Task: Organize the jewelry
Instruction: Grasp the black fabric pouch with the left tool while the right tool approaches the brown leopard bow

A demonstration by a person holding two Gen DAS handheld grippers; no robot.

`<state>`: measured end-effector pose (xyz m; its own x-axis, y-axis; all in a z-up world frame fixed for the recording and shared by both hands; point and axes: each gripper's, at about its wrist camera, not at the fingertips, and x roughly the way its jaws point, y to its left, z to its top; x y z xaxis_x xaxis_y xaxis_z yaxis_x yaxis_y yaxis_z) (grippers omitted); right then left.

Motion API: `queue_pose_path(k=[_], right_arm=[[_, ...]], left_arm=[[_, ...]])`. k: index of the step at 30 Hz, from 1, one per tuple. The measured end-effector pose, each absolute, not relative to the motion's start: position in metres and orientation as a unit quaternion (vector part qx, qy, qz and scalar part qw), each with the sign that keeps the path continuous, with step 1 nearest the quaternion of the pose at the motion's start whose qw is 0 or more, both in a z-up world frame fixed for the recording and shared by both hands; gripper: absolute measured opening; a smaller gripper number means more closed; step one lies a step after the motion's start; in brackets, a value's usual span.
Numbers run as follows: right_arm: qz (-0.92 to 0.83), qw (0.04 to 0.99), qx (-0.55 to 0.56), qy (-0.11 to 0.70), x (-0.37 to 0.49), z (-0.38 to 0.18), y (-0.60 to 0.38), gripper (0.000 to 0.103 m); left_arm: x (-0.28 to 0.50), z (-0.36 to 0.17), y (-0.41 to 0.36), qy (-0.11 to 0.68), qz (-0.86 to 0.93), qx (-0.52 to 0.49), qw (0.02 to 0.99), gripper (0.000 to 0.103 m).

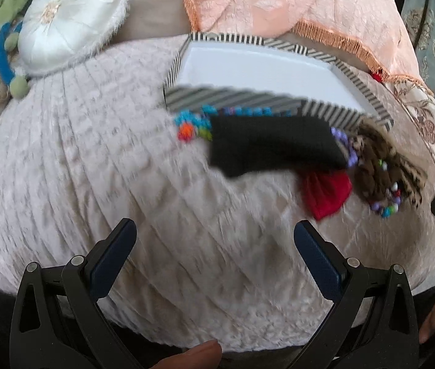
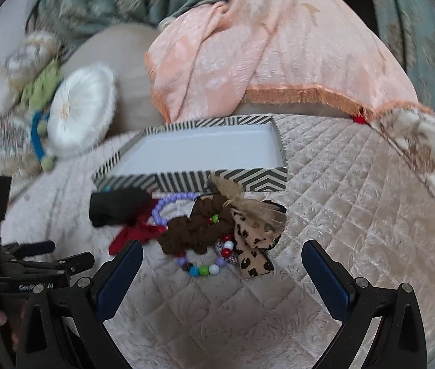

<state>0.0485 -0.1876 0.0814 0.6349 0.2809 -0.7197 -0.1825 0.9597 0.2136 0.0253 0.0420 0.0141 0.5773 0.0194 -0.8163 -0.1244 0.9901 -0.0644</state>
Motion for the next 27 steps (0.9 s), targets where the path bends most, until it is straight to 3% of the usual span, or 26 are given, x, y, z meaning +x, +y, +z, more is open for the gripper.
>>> queue_pose_path(k=[6, 11, 14, 17, 21, 27], right_arm=[[0.152, 0.892, 0.011, 0.427, 0.071, 0.094, -0.189, 0.103], [0.172, 0.890, -0.039, 0.420, 0.103, 0.102, -0.186, 0.103], [0.153, 0.896, -0.001, 0.417, 0.105, 0.084, -0.201, 0.103], [0.138, 0.873, 0.062, 0.463, 0.109, 0.067, -0.214, 0.103], [0.143, 0.883, 0.038, 0.446, 0.105, 0.072, -0.207, 0.103], [0.151, 0.881, 0.020, 0.448, 0.103, 0.070, -0.201, 0.103]], left_arm=[[0.062, 0.050, 0.047, 0.455, -0.035, -0.036, 0.889, 0.103], [0.076, 0.042, 0.051, 0.441, -0.058, -0.060, 0.894, 0.103], [0.084, 0.024, 0.050, 0.454, -0.056, -0.093, 0.884, 0.103], [0.090, 0.027, 0.049, 0.433, -0.041, -0.097, 0.895, 0.103], [0.096, 0.022, 0.040, 0.432, -0.037, -0.077, 0.898, 0.102], [0.086, 0.010, 0.040, 0.446, -0.072, -0.109, 0.885, 0.076]])
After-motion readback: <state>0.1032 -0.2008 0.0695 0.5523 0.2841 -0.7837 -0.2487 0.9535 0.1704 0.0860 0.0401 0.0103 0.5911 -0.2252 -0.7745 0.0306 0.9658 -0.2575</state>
